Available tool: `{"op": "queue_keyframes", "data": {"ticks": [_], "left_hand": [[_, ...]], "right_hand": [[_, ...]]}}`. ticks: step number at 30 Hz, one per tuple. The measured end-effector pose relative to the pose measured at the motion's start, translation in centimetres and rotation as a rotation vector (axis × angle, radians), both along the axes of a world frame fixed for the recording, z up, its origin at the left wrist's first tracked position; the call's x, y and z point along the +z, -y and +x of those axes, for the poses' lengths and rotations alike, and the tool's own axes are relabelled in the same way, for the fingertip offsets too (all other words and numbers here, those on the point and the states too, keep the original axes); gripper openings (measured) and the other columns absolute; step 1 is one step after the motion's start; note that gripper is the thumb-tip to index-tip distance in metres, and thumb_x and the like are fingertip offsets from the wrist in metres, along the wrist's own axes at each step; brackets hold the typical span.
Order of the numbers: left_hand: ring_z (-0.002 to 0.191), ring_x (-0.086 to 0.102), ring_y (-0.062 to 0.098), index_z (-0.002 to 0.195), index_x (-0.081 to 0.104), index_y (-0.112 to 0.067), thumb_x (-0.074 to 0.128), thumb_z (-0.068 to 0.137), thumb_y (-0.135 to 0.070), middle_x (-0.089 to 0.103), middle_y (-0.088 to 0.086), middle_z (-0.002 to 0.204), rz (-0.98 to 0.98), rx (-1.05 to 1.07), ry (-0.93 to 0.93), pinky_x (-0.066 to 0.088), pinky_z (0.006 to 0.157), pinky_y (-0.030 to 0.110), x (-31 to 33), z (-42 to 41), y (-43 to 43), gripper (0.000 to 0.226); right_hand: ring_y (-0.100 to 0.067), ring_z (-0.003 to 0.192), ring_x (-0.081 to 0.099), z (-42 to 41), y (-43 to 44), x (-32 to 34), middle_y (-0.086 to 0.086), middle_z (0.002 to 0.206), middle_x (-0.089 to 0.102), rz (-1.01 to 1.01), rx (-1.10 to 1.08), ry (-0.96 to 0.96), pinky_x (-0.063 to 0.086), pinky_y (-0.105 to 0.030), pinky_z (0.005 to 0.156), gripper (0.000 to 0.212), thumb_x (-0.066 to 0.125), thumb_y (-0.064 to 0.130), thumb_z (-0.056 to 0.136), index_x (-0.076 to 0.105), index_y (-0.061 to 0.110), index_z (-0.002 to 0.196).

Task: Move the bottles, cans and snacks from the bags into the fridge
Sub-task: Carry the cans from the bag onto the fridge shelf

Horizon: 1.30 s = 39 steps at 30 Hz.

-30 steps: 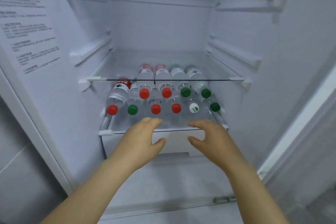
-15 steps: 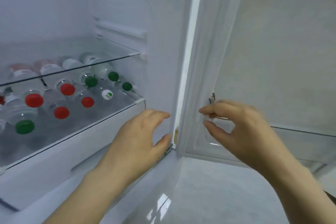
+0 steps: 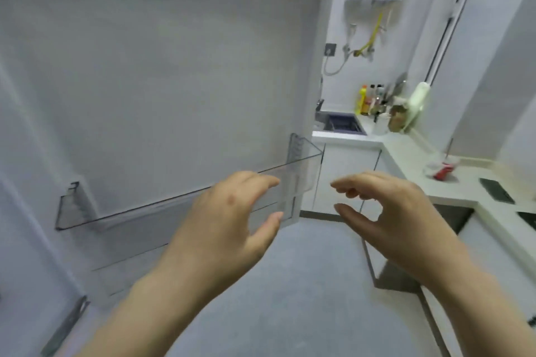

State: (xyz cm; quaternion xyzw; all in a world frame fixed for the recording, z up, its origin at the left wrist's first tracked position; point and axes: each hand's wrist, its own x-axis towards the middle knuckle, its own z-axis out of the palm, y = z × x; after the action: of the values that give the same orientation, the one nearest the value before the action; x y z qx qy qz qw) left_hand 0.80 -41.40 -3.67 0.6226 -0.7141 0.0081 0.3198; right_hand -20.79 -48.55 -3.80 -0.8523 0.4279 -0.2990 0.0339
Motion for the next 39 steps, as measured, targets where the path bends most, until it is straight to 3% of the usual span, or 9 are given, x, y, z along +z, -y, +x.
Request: {"op": "queue_keyframes", "data": {"ticks": [5, 11, 17, 19, 23, 28, 32, 35, 39], "left_hand": [[0.101, 0.060, 0.007, 0.121, 0.061, -0.025, 0.058, 0.086, -0.040, 0.062, -0.013, 0.113, 0.022, -0.172, 0.057, 0.044, 0.082, 0.019, -0.7, -9.2, 5.4, 0.038], [0.113, 0.052, -0.001, 0.132, 0.051, -0.031, 0.055, 0.091, -0.040, 0.054, -0.019, 0.125, 0.025, -0.482, 0.023, 0.041, 0.094, 0.014, -2.2, -20.7, 9.5, 0.042], [0.108, 0.047, -0.006, 0.134, 0.046, -0.037, 0.053, 0.092, -0.044, 0.050, -0.024, 0.122, 0.085, -0.809, 0.038, 0.033, 0.078, -0.001, -3.9, -32.2, 11.7, 0.042], [0.110, 0.048, -0.006, 0.133, 0.048, -0.036, 0.053, 0.092, -0.044, 0.051, -0.024, 0.123, 0.097, -0.914, 0.032, 0.037, 0.086, 0.004, -4.1, -35.7, 12.3, 0.042], [0.109, 0.050, -0.005, 0.133, 0.049, -0.035, 0.055, 0.092, -0.042, 0.053, -0.023, 0.122, 0.122, -1.120, 0.042, 0.041, 0.091, 0.011, -4.3, -42.1, 13.1, 0.042], [0.105, 0.048, -0.008, 0.131, 0.051, -0.033, 0.057, 0.091, -0.038, 0.053, -0.022, 0.121, 0.147, -1.352, 0.010, 0.036, 0.083, 0.000, -4.3, -48.4, 14.2, 0.041], [0.106, 0.053, -0.003, 0.128, 0.055, -0.031, 0.061, 0.089, -0.036, 0.056, -0.019, 0.120, 0.186, -1.507, -0.030, 0.046, 0.092, 0.020, -4.7, -52.4, 14.3, 0.040], [0.103, 0.054, -0.002, 0.127, 0.057, -0.029, 0.061, 0.088, -0.035, 0.058, -0.018, 0.117, 0.211, -1.603, -0.013, 0.046, 0.090, 0.022, -5.4, -55.1, 13.7, 0.039], [0.095, 0.049, -0.008, 0.126, 0.055, -0.032, 0.061, 0.088, -0.036, 0.057, -0.020, 0.115, 0.250, -1.687, 0.001, 0.039, 0.082, 0.006, -6.2, -58.3, 12.5, 0.038]], "right_hand": [[0.001, 0.091, 0.060, -10.0, 0.7, -0.3, 0.019, 0.103, 0.065, 0.047, -0.232, -0.006, 0.053, -0.025, 0.085, 0.032, 0.068, 0.034, 0.084, 0.066, 0.030, 0.115], [0.004, 0.093, 0.058, -20.8, -1.0, -1.8, 0.022, 0.103, 0.063, 0.103, -0.472, 0.043, 0.045, -0.015, 0.086, 0.033, 0.070, 0.030, 0.083, 0.066, 0.029, 0.115], [0.009, 0.097, 0.055, -29.7, -5.3, -3.4, 0.026, 0.096, 0.062, 0.135, -0.790, 0.158, 0.046, -0.013, 0.083, 0.027, 0.069, 0.032, 0.083, 0.066, 0.035, 0.109], [0.012, 0.099, 0.053, -31.9, -7.0, -3.8, 0.028, 0.097, 0.061, 0.149, -0.902, 0.183, 0.046, -0.013, 0.083, 0.026, 0.069, 0.032, 0.083, 0.066, 0.036, 0.109], [0.010, 0.096, 0.055, -35.1, -10.1, -4.2, 0.028, 0.099, 0.061, 0.166, -1.132, 0.213, 0.049, -0.020, 0.086, 0.028, 0.069, 0.031, 0.083, 0.067, 0.033, 0.112], [0.017, 0.102, 0.046, -37.0, -12.4, -4.5, 0.033, 0.095, 0.056, 0.129, -1.398, 0.275, 0.040, -0.004, 0.078, 0.028, 0.069, 0.031, 0.084, 0.066, 0.036, 0.111], [0.008, 0.097, 0.056, -37.7, -13.7, -5.1, 0.028, 0.100, 0.061, 0.125, -1.562, 0.354, 0.051, -0.022, 0.086, 0.027, 0.070, 0.029, 0.083, 0.068, 0.034, 0.110], [0.008, 0.095, 0.058, -38.4, -15.0, -5.7, 0.024, 0.099, 0.064, 0.106, -1.650, 0.376, 0.048, -0.012, 0.084, 0.025, 0.072, 0.027, 0.082, 0.068, 0.034, 0.106], [0.010, 0.093, 0.058, -40.0, -16.3, -6.2, 0.023, 0.098, 0.065, 0.105, -1.739, 0.392, 0.041, -0.002, 0.079, 0.025, 0.074, 0.026, 0.081, 0.069, 0.032, 0.105]]}}
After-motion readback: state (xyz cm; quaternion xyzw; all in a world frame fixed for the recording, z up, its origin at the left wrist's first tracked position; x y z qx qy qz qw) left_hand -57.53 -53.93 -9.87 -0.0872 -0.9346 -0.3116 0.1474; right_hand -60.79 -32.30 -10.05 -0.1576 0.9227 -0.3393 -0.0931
